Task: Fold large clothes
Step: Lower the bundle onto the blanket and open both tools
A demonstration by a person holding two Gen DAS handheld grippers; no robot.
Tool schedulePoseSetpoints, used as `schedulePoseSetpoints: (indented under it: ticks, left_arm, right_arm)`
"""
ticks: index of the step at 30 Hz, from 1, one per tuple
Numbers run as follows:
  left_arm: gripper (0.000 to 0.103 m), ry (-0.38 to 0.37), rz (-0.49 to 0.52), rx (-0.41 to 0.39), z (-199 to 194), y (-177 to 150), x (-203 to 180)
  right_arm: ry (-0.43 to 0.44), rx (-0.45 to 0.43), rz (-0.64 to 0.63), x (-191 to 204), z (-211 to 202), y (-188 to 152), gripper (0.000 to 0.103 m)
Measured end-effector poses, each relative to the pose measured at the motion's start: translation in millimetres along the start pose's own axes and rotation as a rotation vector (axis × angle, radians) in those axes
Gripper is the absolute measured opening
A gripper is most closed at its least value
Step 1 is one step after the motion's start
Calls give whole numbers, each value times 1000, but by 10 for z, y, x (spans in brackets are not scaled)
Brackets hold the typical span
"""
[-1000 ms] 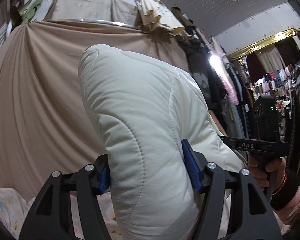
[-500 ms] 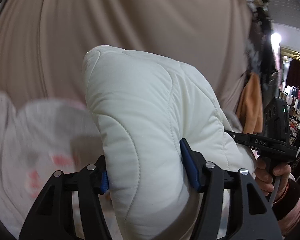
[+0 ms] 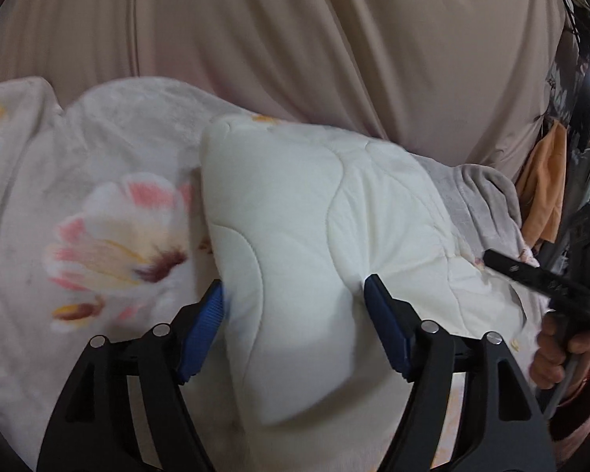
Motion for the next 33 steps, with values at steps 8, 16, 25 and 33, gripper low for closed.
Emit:
schedulePoseSetpoints:
  ticks: [8, 16, 25, 33]
  left_arm:
    - [73, 115, 226, 99, -256, -646, -292]
    - [66, 192, 87, 158, 85, -764, 127]
    - [66, 289, 144, 86, -23, -814, -24]
    - [77, 222, 129, -102, -794, -601, -300]
  right_arm:
    - [36, 7, -231, 588, -312, -172, 28]
    - [-42, 166, -197, 274, 267, -482, 16]
    - [0, 63, -115, 269, -115, -167, 19]
    - [128, 156, -86, 380, 335, 378, 66]
Point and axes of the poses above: each gripper's, at about its wrist camera, not at the fingertips, and z roughly the way its jaws point, x to its left, y to its top, the point moved 1 cm from there along z, roughly the way its jaws point, and after that the axes turned 12 degrees about -z, right-handed, at the moved point
